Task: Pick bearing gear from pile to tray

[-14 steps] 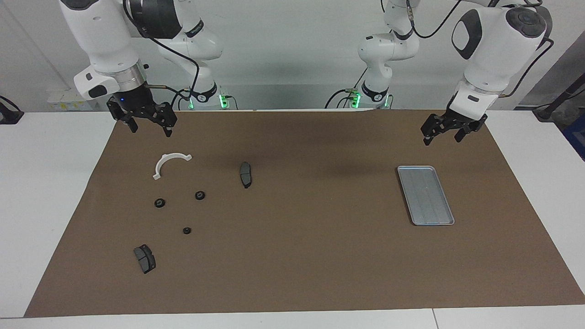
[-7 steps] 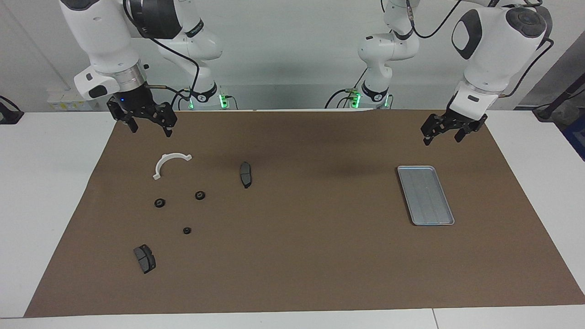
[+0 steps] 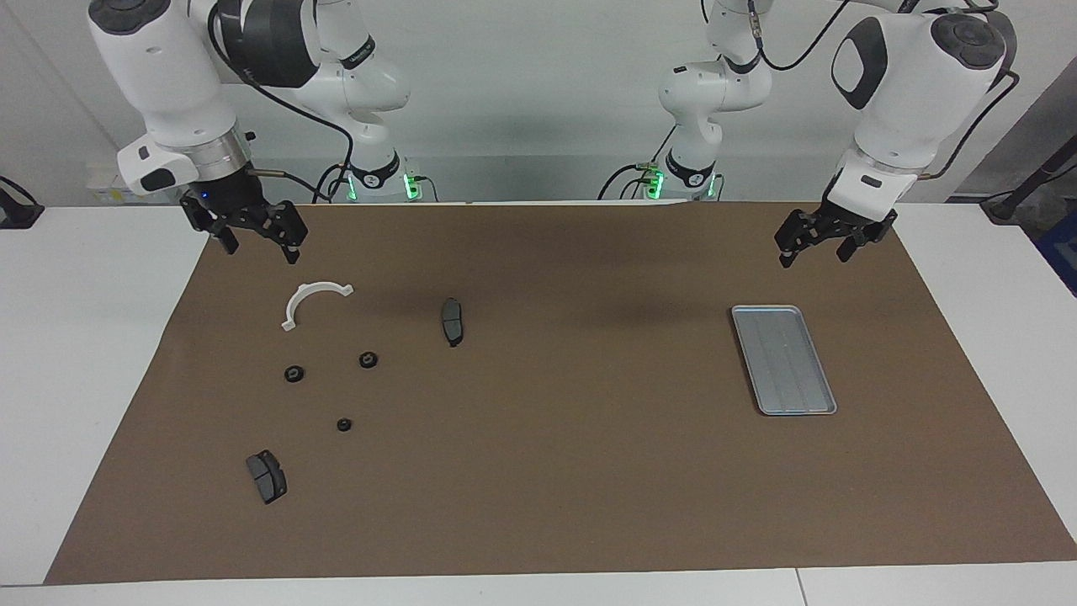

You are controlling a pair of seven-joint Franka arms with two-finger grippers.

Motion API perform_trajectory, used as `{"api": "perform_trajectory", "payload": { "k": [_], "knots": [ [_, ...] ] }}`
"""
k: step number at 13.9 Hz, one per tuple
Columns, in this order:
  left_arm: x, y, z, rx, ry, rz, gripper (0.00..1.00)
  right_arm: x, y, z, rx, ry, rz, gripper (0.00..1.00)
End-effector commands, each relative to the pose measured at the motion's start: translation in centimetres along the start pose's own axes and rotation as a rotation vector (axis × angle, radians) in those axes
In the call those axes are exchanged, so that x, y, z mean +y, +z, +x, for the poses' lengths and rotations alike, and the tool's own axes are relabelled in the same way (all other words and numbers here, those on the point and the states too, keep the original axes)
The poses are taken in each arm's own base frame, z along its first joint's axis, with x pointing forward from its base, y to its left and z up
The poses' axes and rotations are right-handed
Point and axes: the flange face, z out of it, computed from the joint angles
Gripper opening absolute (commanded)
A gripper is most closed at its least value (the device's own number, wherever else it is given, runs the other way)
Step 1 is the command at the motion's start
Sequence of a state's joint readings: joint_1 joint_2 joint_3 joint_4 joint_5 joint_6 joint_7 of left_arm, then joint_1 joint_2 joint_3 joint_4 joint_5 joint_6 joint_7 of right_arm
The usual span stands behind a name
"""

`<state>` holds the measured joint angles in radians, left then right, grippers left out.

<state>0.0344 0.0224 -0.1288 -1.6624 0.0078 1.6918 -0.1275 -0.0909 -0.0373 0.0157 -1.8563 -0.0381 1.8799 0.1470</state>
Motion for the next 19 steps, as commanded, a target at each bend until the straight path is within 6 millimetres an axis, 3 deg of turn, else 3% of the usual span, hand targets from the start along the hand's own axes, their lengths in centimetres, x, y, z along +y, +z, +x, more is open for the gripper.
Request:
{"api": "perform_trajectory", "payload": {
  "k": [1, 8, 16, 19],
  "knots": [
    [-0.4, -0.2, -0.9, 0.007, 0.0, 0.012, 1.0, 0.7, 4.8, -0.2, 0.0, -0.012, 0.023, 1.0],
    [-0.3, -0.2, -0.9, 0.007, 0.002, 0.012, 1.0, 0.5, 16.1, 1.1, 0.033, -0.019, 0.031, 1.0],
    [0.5, -0.4, -1.0, 0.031, 0.01, 0.01, 1.0, 0.6, 22.6, 0.3, 0.047, -0.04, 0.034, 1.0],
    [0.1, -0.4, -1.0, 0.029, 0.016, 0.011, 1.0, 0.7, 23.5, 0.5, 0.065, -0.04, 0.036, 1.0]
  ]
}}
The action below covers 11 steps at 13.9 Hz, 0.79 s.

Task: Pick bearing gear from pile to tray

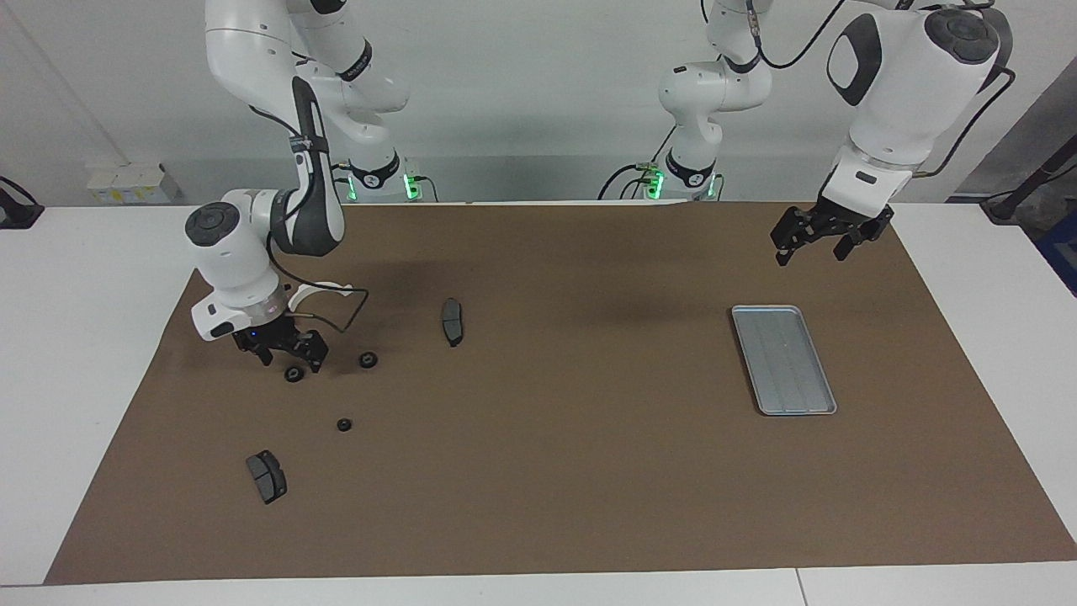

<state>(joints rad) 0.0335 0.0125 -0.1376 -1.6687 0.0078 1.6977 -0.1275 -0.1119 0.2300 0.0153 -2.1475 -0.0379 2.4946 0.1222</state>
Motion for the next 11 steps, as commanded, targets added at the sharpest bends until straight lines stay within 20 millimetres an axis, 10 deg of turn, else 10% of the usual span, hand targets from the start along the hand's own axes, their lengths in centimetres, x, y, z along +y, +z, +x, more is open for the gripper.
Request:
{"api": "perform_trajectory", "payload": {
  "k": [1, 5, 8, 11],
  "knots": [
    [-0.31, 0.0, -0.7, 0.02, 0.013, 0.011, 1.0, 0.65, 0.51, -0.29, 0.007, -0.02, 0.015, 1.0],
    [-0.73, -0.05, -0.59, 0.025, 0.12, 0.012, 1.0, 1.46, 0.86, -0.63, -0.003, -0.011, 0.013, 1.0],
    [-0.8, -0.1, -0.45, 0.037, 0.122, 0.011, 1.0, 1.38, 0.96, -0.73, -0.005, -0.009, 0.013, 0.59],
    [-0.8, 0.08, -0.43, 0.038, 0.117, 0.011, 1.0, 1.19, 0.91, -0.56, 0.001, -0.006, 0.014, 0.58]
  ]
}}
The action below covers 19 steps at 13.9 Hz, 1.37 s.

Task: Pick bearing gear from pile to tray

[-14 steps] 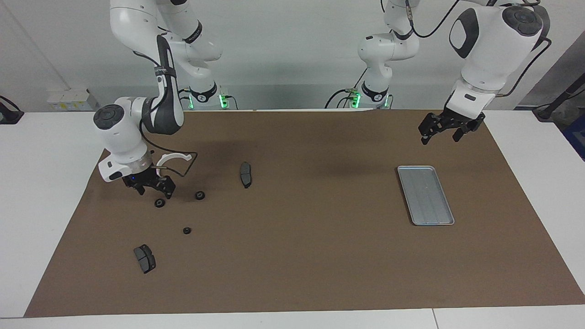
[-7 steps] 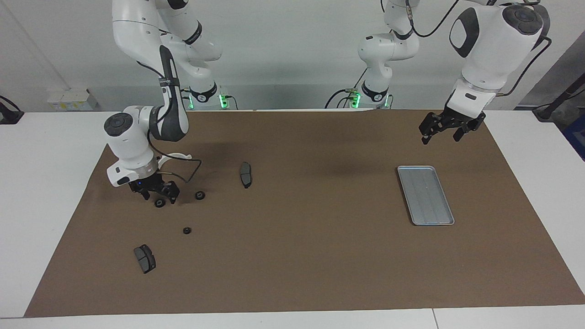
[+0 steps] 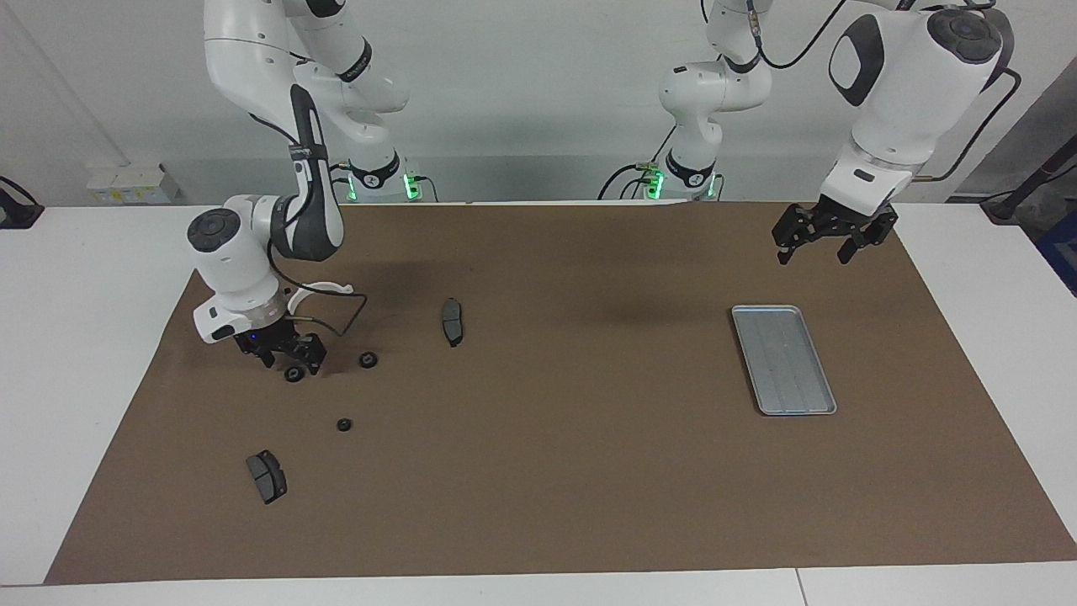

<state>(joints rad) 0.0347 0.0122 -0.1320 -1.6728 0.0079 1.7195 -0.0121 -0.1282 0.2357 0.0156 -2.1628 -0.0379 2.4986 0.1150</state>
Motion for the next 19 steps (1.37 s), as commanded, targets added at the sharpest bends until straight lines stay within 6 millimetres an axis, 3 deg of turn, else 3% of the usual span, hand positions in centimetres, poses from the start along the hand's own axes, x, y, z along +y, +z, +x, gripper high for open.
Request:
{"api": "perform_trajectory", "payload": {
  "k": [1, 7, 8, 9, 11, 13, 16, 19],
  "knots": [
    [-0.4, 0.0, -0.8, 0.02, 0.007, 0.013, 1.0, 0.4, -0.1, 0.1, 0.036, -0.013, 0.018, 0.58],
    [-0.3, 1.2, -1.2, 0.037, 0.006, 0.016, 1.0, 0.6, 0.8, -0.1, 0.026, -0.005, 0.017, 0.57],
    [-0.3, 1.3, -1.2, 0.036, 0.006, 0.016, 1.0, 0.6, 0.8, 0.0, 0.02, -0.005, 0.016, 0.36],
    [-0.3, 1.2, -1.2, 0.037, 0.006, 0.015, 1.0, 0.5, 0.7, 0.0, 0.02, -0.005, 0.017, 0.02],
    [-0.3, 1.2, -1.2, 0.037, 0.006, 0.015, 1.0, -0.2, -0.2, 0.0, 0.02, -0.008, 0.017, 0.0],
    [-0.3, 1.2, -1.2, 0.039, 0.006, 0.015, 1.0, -1.5, -2.4, 0.4, 0.024, -0.013, 0.022, 0.0],
    [-0.1, 1.3, -1.2, 0.039, -0.004, 0.014, 1.0, -7.7, -5.9, 0.5, 0.01, 0.014, 0.033, 0.0],
    [0.2, 1.4, -1.2, 0.045, -0.029, 0.013, 1.0, -15.5, -7.1, -1.1, 0.009, 0.102, 0.05, 0.0]
  ]
}}
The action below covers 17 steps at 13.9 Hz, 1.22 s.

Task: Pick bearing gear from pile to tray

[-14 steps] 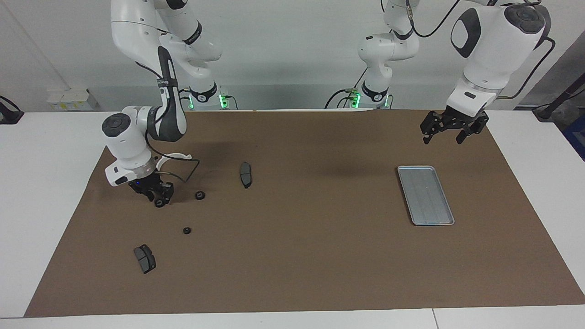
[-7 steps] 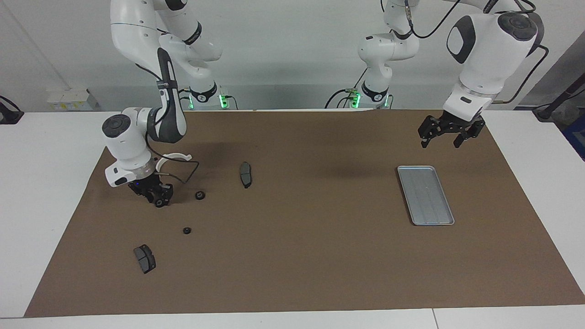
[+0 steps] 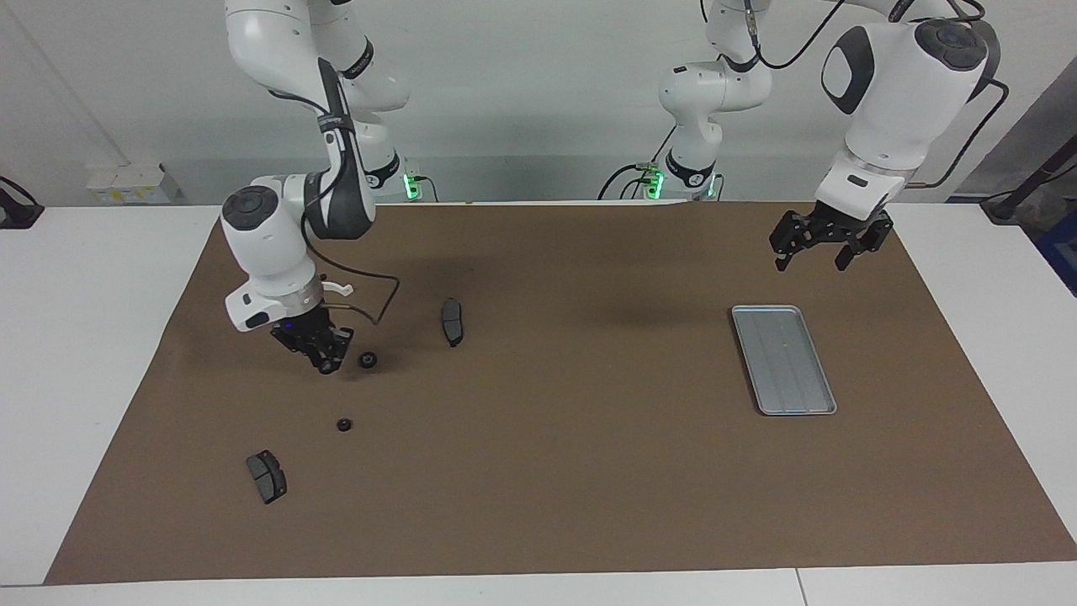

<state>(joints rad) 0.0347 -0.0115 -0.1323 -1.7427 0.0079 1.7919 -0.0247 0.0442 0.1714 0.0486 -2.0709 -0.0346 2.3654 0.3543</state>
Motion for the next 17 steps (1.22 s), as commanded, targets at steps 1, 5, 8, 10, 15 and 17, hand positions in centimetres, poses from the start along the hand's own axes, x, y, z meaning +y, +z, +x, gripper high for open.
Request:
{"api": "perform_trajectory", "payload": {
  "k": [1, 5, 8, 10, 15, 17],
  "knots": [
    [0.2, 0.2, -0.8, 0.019, -0.017, 0.011, 1.0, -6.7, -0.5, -2.4, -0.007, 0.078, 0.028, 0.0],
    [0.4, 0.5, -1.1, 0.019, -0.014, 0.012, 1.0, -17.6, 0.8, -7.1, 0.043, 0.118, 0.11, 0.0],
    [0.5, 0.6, -1.3, 0.018, -0.012, 0.012, 1.0, -23.6, 0.7, -8.4, 0.053, 0.157, 0.154, 0.0],
    [0.4, 0.8, -1.4, 0.019, -0.014, 0.013, 1.0, -28.6, 2.2, -9.2, 0.041, 0.195, 0.175, 0.0],
    [0.8, 1.3, -1.5, 0.027, -0.012, 0.008, 1.0, -35.5, 4.7, -10.4, 0.039, 0.215, 0.203, 0.0],
    [1.0, 1.4, -1.3, 0.044, -0.05, 0.005, 1.0, -35.7, 5.2, -11.3, 0.028, 0.201, 0.184, 0.2]
  ]
}}
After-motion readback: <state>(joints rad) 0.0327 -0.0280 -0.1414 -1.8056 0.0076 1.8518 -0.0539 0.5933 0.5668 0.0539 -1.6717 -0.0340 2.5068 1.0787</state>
